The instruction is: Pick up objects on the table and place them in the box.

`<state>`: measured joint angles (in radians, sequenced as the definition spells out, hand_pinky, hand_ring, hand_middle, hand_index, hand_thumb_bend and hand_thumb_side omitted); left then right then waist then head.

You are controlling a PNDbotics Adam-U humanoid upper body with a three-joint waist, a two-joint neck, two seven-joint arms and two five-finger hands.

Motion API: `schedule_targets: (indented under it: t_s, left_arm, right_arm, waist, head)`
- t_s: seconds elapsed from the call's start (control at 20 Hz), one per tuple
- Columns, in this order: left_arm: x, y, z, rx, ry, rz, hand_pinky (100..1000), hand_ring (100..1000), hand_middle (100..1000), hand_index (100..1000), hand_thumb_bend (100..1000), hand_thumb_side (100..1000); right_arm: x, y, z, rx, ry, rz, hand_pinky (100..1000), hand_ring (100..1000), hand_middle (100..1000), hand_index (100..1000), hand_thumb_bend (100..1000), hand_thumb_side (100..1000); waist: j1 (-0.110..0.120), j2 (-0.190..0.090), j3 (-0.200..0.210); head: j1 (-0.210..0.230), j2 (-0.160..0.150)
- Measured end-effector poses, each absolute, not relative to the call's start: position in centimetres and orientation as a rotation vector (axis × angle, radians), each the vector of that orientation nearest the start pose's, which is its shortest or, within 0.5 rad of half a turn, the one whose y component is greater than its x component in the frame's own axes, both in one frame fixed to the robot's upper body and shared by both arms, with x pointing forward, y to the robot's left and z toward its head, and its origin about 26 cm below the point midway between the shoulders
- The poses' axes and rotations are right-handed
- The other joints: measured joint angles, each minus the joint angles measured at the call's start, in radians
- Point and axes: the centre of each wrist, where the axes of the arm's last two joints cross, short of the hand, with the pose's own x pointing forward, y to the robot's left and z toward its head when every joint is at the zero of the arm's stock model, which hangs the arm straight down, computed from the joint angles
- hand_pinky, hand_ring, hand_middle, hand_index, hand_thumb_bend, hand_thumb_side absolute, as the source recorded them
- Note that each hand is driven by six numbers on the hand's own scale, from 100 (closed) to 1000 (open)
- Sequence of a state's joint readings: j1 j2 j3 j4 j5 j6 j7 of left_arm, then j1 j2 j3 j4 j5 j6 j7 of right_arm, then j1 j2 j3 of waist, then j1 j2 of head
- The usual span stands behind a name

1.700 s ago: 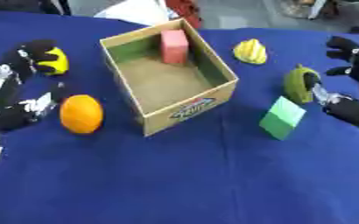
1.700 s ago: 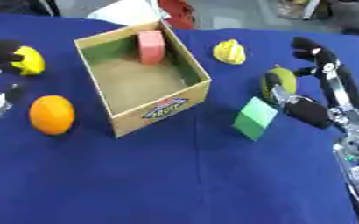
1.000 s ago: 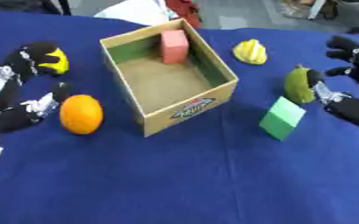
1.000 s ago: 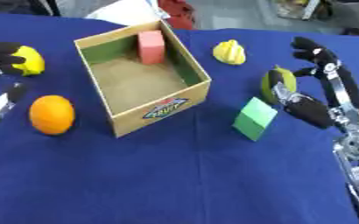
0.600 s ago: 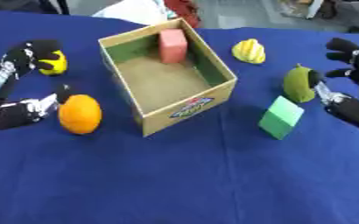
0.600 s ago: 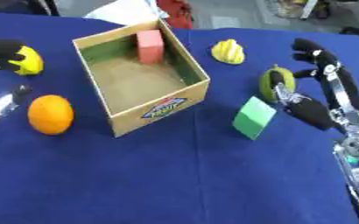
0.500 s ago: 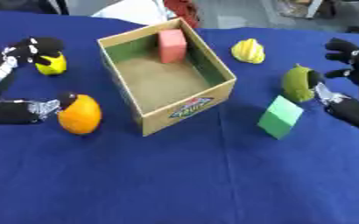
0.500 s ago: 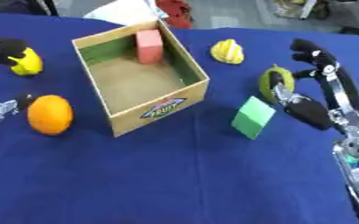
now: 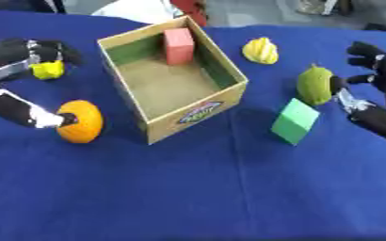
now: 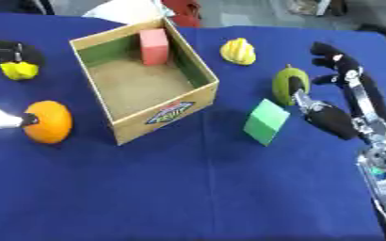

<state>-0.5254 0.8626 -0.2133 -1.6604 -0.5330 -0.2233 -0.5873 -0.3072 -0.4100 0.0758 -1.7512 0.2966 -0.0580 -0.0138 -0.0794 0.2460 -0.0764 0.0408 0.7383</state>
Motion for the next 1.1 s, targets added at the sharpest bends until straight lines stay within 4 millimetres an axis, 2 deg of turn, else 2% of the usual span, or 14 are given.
schedule_targets:
  t_s: [0.35,0.8,1.05,1.1]
  left_arm:
    - [37.3,33.3,22.1,0.732,-1.248,-1.86,772,787,797,872,553,405]
    - [38.8,34.2,19.1,0.749,-1.168,-1.794,730,735,744,835,531,377]
    - [39.1,34.4,18.2,0.748,-1.177,-1.763,600,573,581,729,461,303]
    - [39.0,34.4,18.2,0.749,-1.19,-1.752,543,511,515,676,422,267]
  right_arm:
    - [33.2,-27.6,14.5,-0.492,-2.041,0.672,705,872,872,952,213,497]
    - [33.2,-27.6,14.3,-0.488,-2.033,0.674,705,872,869,953,200,497]
    - [33.2,-27.6,14.3,-0.487,-2.03,0.676,705,872,869,954,189,495]
    - [33.2,-27.7,14.2,-0.487,-2.029,0.676,706,874,869,954,188,495]
  waist:
    - [0.0,0.0,-0.004]
    - [0.0,0.0,-0.002]
    - [0.0,-0.005,-0.002]
    - [0.0,-0.005,-0.002]
  head:
    - [0.003,0.001]
    - [0.006,0.001]
    - [0.006,0.001]
    - [0.006,0.001]
